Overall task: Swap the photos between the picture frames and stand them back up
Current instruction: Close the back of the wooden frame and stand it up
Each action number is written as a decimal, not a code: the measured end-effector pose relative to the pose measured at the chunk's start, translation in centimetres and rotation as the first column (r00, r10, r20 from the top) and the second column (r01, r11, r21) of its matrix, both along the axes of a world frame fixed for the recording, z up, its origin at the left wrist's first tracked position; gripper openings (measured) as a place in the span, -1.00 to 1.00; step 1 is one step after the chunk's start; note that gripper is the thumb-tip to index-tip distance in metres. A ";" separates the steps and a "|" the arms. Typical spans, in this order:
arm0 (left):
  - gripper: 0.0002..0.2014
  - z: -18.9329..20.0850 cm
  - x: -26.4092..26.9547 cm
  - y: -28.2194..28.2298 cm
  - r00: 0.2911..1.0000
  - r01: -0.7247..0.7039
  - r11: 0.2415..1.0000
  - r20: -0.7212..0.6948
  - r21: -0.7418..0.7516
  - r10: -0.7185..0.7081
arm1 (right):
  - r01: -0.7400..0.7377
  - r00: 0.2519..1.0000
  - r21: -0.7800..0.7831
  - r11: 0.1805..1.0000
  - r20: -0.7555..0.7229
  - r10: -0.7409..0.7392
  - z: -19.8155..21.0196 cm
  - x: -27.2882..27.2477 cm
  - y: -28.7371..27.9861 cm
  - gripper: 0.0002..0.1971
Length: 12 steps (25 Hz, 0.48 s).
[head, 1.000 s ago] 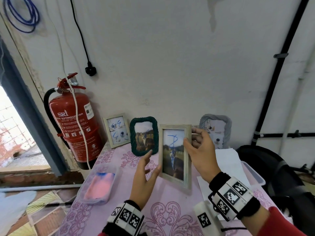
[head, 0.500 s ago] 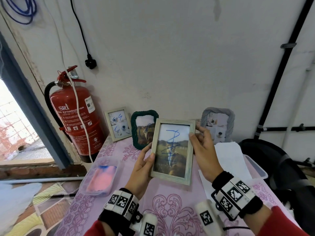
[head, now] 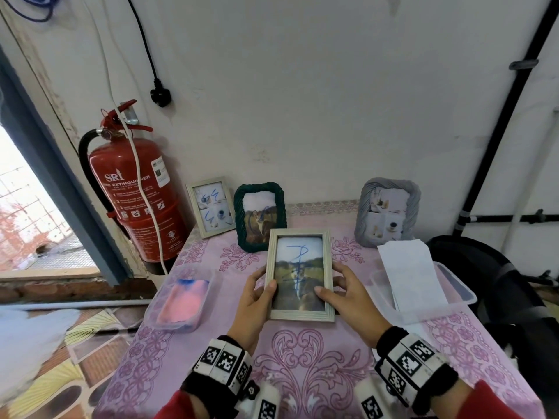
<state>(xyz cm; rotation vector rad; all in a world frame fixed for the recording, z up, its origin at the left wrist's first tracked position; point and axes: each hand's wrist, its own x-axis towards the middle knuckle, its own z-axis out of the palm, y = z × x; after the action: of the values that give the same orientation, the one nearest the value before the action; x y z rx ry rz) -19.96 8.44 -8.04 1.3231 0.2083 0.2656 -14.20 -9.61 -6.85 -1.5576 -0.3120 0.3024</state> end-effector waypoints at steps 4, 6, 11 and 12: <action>-0.64 -1.7 -0.2 0.9 0.993 -0.002 0.994 -0.118 0.106 0.014 | -0.031 0.998 -0.103 0.994 -0.065 0.024 -2.1 0.4 0.0 -0.44; -0.61 -2.3 -0.1 1.3 0.988 0.009 0.986 -0.155 0.167 0.017 | -0.041 0.998 -0.171 0.984 -0.052 0.032 -2.8 0.8 0.1 -0.46; -0.52 -3.3 0.3 2.1 0.973 0.073 0.950 -0.231 0.304 -0.001 | -0.086 0.995 -0.256 0.963 -0.061 0.073 -3.5 1.9 0.0 -0.53; -0.51 -3.4 0.4 2.3 0.972 0.085 0.938 -0.235 0.337 -0.004 | -0.103 0.994 -0.267 0.958 -0.067 0.088 -3.5 2.1 -0.1 -0.53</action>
<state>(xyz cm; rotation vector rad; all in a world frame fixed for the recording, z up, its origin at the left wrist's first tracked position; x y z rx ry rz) -19.60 10.70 -11.48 1.7080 0.3390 0.1094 -12.11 -9.73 -10.37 -1.8025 -0.3133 0.4784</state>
